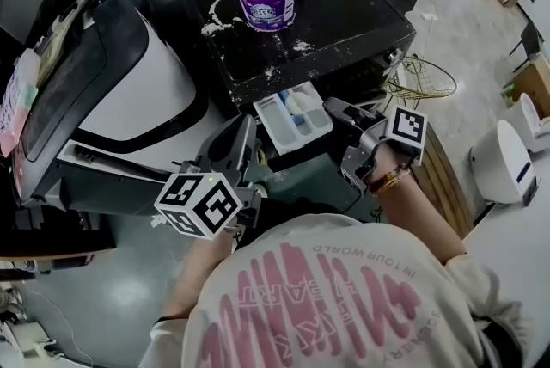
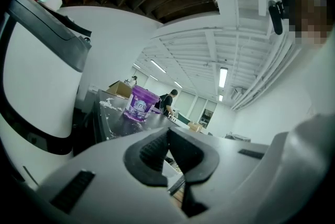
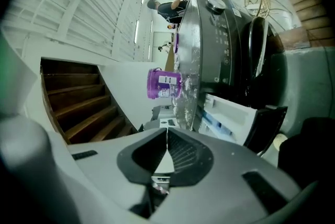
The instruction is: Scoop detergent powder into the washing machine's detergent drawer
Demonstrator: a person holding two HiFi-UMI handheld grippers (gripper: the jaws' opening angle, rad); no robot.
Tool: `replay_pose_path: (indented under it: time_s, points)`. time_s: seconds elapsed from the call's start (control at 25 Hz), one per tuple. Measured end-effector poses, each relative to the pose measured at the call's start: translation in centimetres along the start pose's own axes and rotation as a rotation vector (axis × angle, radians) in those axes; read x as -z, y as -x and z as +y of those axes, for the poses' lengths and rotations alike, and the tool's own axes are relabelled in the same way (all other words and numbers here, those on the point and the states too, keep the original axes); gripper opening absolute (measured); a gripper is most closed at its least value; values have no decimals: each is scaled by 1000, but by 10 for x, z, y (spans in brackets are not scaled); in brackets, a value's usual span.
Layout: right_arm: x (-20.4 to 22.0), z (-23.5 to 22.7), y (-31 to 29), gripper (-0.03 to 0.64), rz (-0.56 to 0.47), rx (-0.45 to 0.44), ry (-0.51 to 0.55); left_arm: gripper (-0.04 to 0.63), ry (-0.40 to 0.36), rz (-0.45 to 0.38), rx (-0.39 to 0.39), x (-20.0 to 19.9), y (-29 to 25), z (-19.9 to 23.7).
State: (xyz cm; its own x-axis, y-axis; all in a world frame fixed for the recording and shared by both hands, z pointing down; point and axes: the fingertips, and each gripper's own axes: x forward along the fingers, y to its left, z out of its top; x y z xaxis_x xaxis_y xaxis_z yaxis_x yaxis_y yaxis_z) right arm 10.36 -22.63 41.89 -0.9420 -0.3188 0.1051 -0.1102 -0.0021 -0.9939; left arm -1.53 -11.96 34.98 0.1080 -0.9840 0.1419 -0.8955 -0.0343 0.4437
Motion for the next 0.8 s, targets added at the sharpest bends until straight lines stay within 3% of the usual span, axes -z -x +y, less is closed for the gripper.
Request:
replay_pose_path:
  time_s: [0.4, 0.64, 0.8]
  points:
    - [19, -42, 2, 3, 51, 98, 29, 3, 17, 16, -57, 32, 17, 8]
    - [26, -63, 2, 3, 57, 155, 34, 2, 65, 36, -118, 51, 33, 22]
    - [29, -66, 1, 2, 56, 184, 83, 3, 78, 55, -116, 55, 34, 25]
